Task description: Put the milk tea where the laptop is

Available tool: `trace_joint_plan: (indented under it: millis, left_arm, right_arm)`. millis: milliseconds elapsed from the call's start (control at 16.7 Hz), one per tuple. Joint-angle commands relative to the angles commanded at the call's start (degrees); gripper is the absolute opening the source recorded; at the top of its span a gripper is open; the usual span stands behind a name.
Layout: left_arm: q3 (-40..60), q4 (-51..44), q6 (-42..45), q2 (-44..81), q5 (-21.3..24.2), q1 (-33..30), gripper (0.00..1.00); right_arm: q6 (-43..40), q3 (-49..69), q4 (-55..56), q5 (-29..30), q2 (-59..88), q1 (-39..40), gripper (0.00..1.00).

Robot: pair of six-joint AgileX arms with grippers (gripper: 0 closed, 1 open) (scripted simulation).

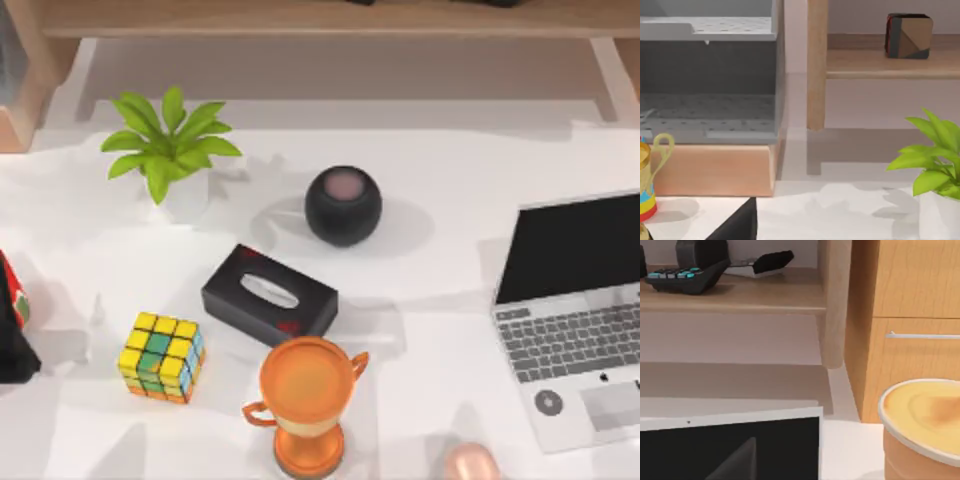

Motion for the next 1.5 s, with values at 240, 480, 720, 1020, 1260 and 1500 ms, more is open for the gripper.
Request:
trace_joint_plan:
  millis: [240,480,720,1020,1260,1500]
  left_arm:
    - [0.0,0.0,0.0,0.0,0.0,0.0,1.00]
    - [0.0,0.0,0.0,0.0,0.0,0.0,1.00]
    - [0.0,0.0,0.0,0.0,0.0,0.0,1.00]
    - [0.0,0.0,0.0,0.0,0.0,0.0,1.00]
    - [0.0,0.0,0.0,0.0,0.0,0.0,1.00]
    - [0.0,0.0,0.0,0.0,0.0,0.0,1.00]
  right_arm:
    - [-1.0,0.0,16.2,-5.8,19.9,-6.2,1.00]
    - [-2.0,0.1,33.2,-11.9,40.7,-12.8,1.00]
    - [-3.2,0.2,47.4,-17.2,57.0,-18.6,1.00]
    - [-4.4,0.1,57.8,-21.1,69.2,-22.9,1.00]
    - [-4.5,0.1,58.6,-21.5,70.1,-23.2,1.00]
    - [-4.4,0.6,58.8,-21.0,70.8,-22.7,1.00]
